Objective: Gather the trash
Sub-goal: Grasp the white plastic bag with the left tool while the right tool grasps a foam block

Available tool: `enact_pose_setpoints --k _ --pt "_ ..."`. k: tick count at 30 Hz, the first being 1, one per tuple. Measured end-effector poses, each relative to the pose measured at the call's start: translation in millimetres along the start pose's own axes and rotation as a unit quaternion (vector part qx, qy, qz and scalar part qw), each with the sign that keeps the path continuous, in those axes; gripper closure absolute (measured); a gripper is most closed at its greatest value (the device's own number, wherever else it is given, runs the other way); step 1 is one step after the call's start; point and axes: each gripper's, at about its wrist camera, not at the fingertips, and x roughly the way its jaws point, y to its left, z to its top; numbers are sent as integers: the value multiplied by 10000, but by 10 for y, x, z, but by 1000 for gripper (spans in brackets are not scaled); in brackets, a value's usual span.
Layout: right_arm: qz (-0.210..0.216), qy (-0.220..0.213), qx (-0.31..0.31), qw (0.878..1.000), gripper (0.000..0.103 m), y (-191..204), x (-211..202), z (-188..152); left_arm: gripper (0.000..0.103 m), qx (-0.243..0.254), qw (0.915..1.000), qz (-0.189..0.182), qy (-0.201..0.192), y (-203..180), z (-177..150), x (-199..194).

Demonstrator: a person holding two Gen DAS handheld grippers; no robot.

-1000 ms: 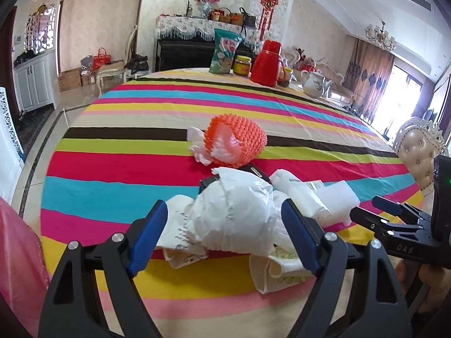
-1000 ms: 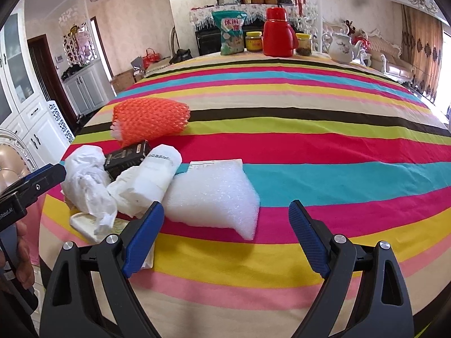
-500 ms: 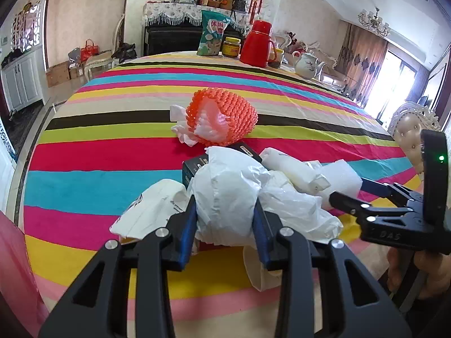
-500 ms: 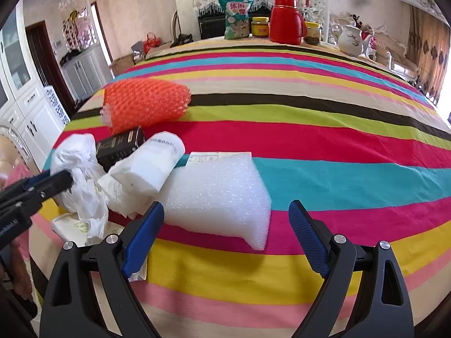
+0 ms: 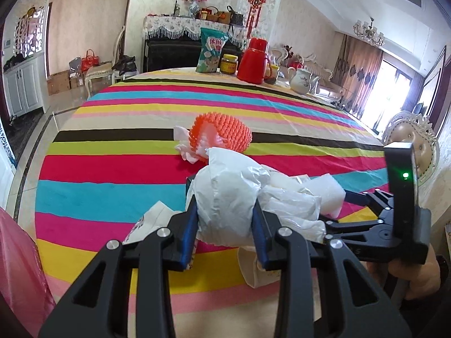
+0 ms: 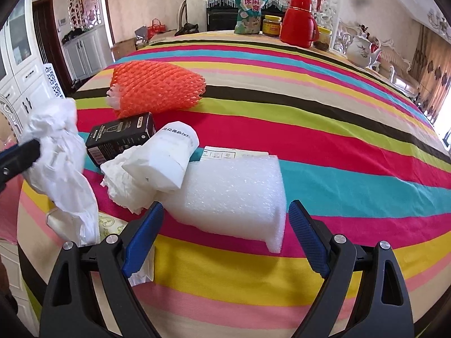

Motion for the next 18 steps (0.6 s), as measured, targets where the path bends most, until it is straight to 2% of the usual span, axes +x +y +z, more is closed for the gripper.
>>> enact_pose_setpoints --k 10,18 --pt "-301 161 -146 9993 18 75 143 48 69 -92 9999 -6 -91 107 -35 -138" --pt "-371 102 -122 9992 22 15 126 31 69 -130 9998 13 -138 161 -55 -249"
